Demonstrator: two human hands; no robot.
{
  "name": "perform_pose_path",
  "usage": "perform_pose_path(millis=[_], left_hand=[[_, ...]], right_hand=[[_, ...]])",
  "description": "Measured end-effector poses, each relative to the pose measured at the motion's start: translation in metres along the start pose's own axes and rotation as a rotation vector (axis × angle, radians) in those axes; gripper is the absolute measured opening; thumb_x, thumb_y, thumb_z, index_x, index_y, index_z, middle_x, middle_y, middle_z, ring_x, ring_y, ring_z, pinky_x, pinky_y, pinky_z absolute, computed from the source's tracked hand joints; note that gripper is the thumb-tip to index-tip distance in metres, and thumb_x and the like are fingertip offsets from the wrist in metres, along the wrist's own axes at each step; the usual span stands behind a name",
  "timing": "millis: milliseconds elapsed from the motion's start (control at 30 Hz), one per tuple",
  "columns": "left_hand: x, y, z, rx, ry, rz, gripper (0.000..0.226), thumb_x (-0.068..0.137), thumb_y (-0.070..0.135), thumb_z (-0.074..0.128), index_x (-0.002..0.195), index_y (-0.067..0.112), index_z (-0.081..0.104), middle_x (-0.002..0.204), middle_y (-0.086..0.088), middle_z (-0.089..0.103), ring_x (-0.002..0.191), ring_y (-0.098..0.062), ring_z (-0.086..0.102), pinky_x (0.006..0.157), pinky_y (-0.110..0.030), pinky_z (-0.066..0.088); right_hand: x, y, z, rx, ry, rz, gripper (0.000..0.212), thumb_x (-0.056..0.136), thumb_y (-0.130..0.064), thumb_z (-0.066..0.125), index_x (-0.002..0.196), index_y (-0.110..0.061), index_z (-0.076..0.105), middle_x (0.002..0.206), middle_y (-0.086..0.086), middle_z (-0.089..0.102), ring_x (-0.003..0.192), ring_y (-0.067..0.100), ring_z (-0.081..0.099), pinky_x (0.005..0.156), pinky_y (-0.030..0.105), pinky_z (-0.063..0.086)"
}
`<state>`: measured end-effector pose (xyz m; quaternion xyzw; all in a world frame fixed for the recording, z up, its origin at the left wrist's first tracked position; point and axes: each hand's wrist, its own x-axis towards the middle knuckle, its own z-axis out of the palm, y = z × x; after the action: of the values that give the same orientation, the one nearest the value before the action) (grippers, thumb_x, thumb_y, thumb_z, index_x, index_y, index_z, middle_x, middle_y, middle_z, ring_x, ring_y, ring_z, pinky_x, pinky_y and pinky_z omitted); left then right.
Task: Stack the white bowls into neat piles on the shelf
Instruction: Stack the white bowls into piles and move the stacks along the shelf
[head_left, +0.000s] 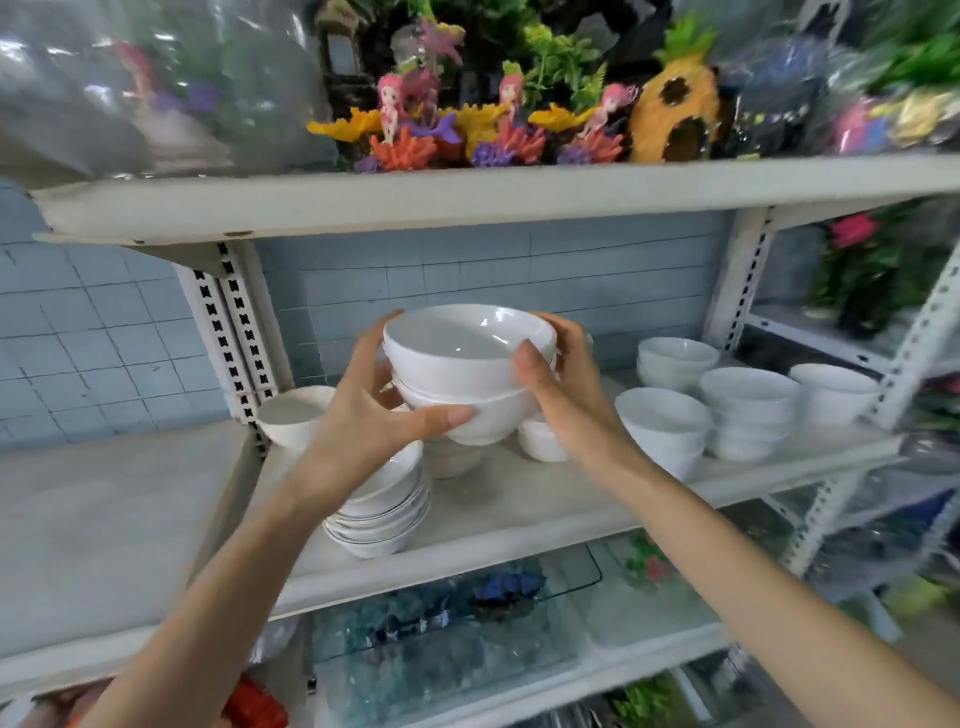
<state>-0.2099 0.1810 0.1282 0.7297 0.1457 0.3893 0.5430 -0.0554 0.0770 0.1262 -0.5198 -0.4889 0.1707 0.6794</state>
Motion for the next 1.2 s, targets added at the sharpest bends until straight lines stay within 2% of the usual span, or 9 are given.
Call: perform_pose_path(millis=[100,300,433,533,633,700,967,1100,1200], left_hand=[[0.011,0.000,0.044,-0.045,-0.015,-0.002,0.092,0.042,0.032,0.083,0.124,0.040,0.044,0.110,0.014,0.067,0.102,-0.004,0.064,0.074,-0.019,0.053],[0.016,-0.006,0.123,-0.096,-0.029,-0.006,0.087,0.043,0.031,0.081,0.120,0.041,0.043,0.103,0.026,0.067,0.098,0.007,0.062,0.072,-0.011,0.050],[0.021,-0.009,0.159,-0.114,-0.012,-0.039,0.103,0.043,0.032,0.083,0.135,0.032,0.039,0.116,0.010,0.066,0.104,-0.004,0.063,0.074,-0.017,0.052],[0.034,-0.009,0.178,-0.112,-0.015,-0.058,0.093,0.044,0.034,0.083,0.128,0.040,0.044,0.116,0.011,0.066,0.105,-0.007,0.064,0.076,-0.021,0.054],[0.053,-0.008,0.193,-0.121,-0.047,-0.081,0.084,0.045,0.035,0.083,0.121,0.045,0.047,0.113,0.010,0.068,0.104,-0.010,0.065,0.076,-0.026,0.057],[0.071,-0.008,0.202,-0.128,-0.050,-0.090,0.090,0.043,0.035,0.083,0.124,0.043,0.045,0.114,0.010,0.067,0.102,-0.009,0.065,0.071,-0.023,0.056],[0.164,-0.021,0.238,-0.074,-0.200,-0.062,0.098,0.044,0.027,0.086,0.131,0.032,0.040,0.110,0.011,0.065,0.094,0.002,0.065,0.067,-0.016,0.053],[0.217,-0.037,0.255,-0.005,-0.302,-0.065,0.101,0.056,0.019,0.088,0.139,0.025,0.030,0.117,0.007,0.058,0.093,0.002,0.064,0.071,-0.019,0.054],[0.254,-0.054,0.265,0.043,-0.350,-0.078,0.092,0.064,0.013,0.085,0.136,0.028,0.028,0.115,0.012,0.054,0.092,0.007,0.060,0.070,-0.017,0.054]], right_hand=[[-0.005,-0.005,-0.047,-0.025,-0.036,0.001,0.078,0.061,-0.073,0.058,0.120,-0.025,0.040,0.119,-0.008,0.049,0.094,-0.018,0.051,0.076,0.006,0.044],[-0.015,-0.001,-0.125,-0.089,-0.100,0.049,0.083,0.055,-0.082,0.055,0.117,-0.031,0.035,0.116,-0.020,0.047,0.099,-0.019,0.051,0.080,0.006,0.044],[-0.015,0.004,-0.163,-0.100,-0.103,0.056,0.066,0.076,-0.067,0.057,0.121,-0.024,0.036,0.119,-0.010,0.050,0.095,-0.019,0.051,0.078,0.004,0.042],[-0.007,0.004,-0.189,-0.097,-0.235,0.095,0.079,0.070,-0.064,0.061,0.130,-0.025,0.027,0.125,-0.012,0.047,0.105,-0.014,0.051,0.084,0.010,0.044],[0.005,0.005,-0.214,-0.086,-0.299,0.161,0.089,0.072,-0.036,0.074,0.137,-0.029,0.015,0.132,-0.011,0.042,0.111,-0.006,0.052,0.084,0.015,0.047],[0.016,0.004,-0.227,-0.092,-0.257,0.151,0.089,0.071,-0.021,0.071,0.139,-0.028,0.013,0.128,-0.017,0.040,0.109,-0.006,0.051,0.082,0.014,0.049],[0.072,0.019,-0.282,-0.212,-0.092,0.145,0.098,0.062,-0.031,0.078,0.139,-0.023,0.018,0.127,-0.013,0.044,0.116,0.005,0.050,0.093,0.029,0.050],[0.106,0.038,-0.308,-0.238,-0.028,0.150,0.090,0.057,-0.031,0.074,0.132,-0.029,0.024,0.115,-0.022,0.046,0.099,-0.009,0.054,0.079,0.017,0.051],[0.131,0.059,-0.324,-0.267,0.012,0.170,0.090,0.055,-0.033,0.075,0.129,-0.031,0.025,0.117,-0.022,0.047,0.099,-0.010,0.054,0.082,0.017,0.051]])
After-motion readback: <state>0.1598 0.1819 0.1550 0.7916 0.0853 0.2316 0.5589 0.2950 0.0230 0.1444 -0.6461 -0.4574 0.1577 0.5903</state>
